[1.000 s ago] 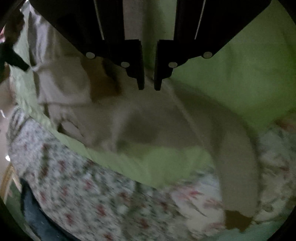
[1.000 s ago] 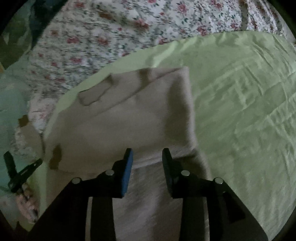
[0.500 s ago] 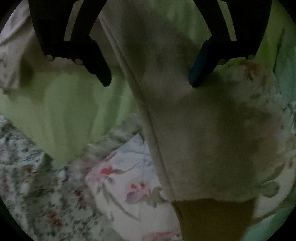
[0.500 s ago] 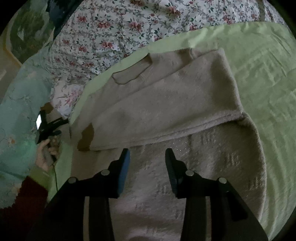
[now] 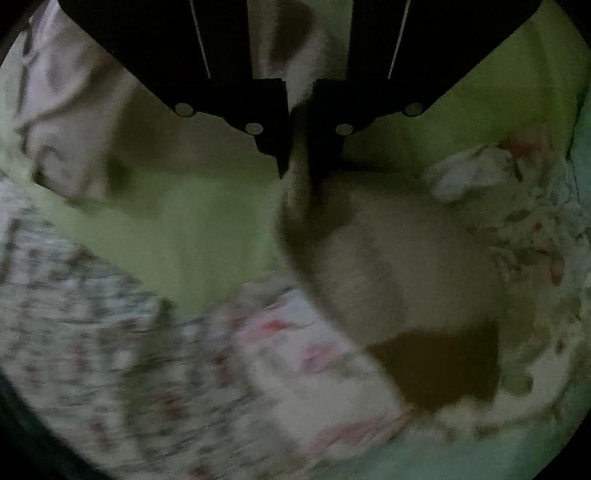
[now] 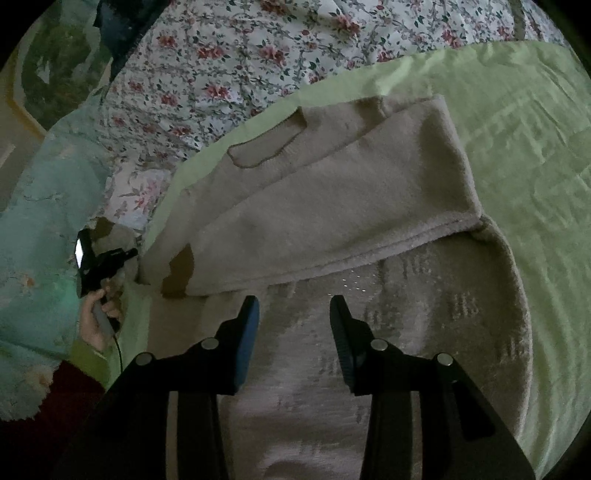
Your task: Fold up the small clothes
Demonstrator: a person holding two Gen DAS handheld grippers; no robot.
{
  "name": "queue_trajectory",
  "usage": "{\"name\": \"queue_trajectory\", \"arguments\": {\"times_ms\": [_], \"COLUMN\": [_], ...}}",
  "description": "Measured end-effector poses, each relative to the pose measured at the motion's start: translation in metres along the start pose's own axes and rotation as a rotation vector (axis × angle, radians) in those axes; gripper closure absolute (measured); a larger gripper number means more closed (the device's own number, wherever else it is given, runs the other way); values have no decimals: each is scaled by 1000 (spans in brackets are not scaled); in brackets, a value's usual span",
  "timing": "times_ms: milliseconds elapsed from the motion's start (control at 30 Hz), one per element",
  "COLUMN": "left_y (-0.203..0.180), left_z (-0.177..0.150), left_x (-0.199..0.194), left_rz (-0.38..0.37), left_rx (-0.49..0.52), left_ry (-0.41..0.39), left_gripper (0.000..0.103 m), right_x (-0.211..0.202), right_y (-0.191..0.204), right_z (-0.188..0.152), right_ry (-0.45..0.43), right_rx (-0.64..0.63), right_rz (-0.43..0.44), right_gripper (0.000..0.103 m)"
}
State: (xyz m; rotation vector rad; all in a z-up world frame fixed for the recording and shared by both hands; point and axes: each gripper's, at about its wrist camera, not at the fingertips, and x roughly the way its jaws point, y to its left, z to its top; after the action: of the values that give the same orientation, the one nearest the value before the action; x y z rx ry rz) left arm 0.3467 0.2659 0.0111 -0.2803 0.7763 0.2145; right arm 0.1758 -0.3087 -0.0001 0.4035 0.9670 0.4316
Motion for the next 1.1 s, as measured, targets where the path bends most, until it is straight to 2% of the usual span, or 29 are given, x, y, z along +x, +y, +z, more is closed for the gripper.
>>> {"name": "queue_trajectory", "arguments": {"times_ms": [200, 333, 433, 533, 633, 733, 800, 867, 967, 1100], "left_y": [-86, -162, -212, -253, -280, -282, -276, -272, -255, -226], "left_z": [-30, -58, -85, -115, -140, -153, -157, -160, -164, -169], "left_x": [-60, -74, -75, -73, -62, -48, -45, -43, -53, -70], "left_rz": [-250, -401, -458, -480, -451, -441, -444, -447, -446, -440], "left_rx": [129, 228, 325, 434, 516, 524, 511, 505, 499, 485], "left_ry": [-62, -30, 4, 42, 79, 142, 171, 187, 181, 167], "left_gripper": [96, 96, 96, 96, 95, 91, 90, 80, 69, 62], "right_x": [1, 0, -4, -7, -5, 1, 8, 15, 28, 50], "right_y": [9, 3, -6, -16, -24, -27, -24, -17, 0, 31], "right_z": [-1, -2, -2, -1, 3, 10, 17, 27, 45, 71], "right_ry": [1, 2, -5, -12, -4, 22, 34, 38, 39, 46], "right_rx": [-1, 28, 49, 67, 81, 69, 46, 21, -24, -101], "right_rz": [37, 55, 44, 31, 29, 30, 39, 55, 81, 118], "right_gripper": [62, 62, 62, 62, 62, 60, 53, 51, 50, 50]}}
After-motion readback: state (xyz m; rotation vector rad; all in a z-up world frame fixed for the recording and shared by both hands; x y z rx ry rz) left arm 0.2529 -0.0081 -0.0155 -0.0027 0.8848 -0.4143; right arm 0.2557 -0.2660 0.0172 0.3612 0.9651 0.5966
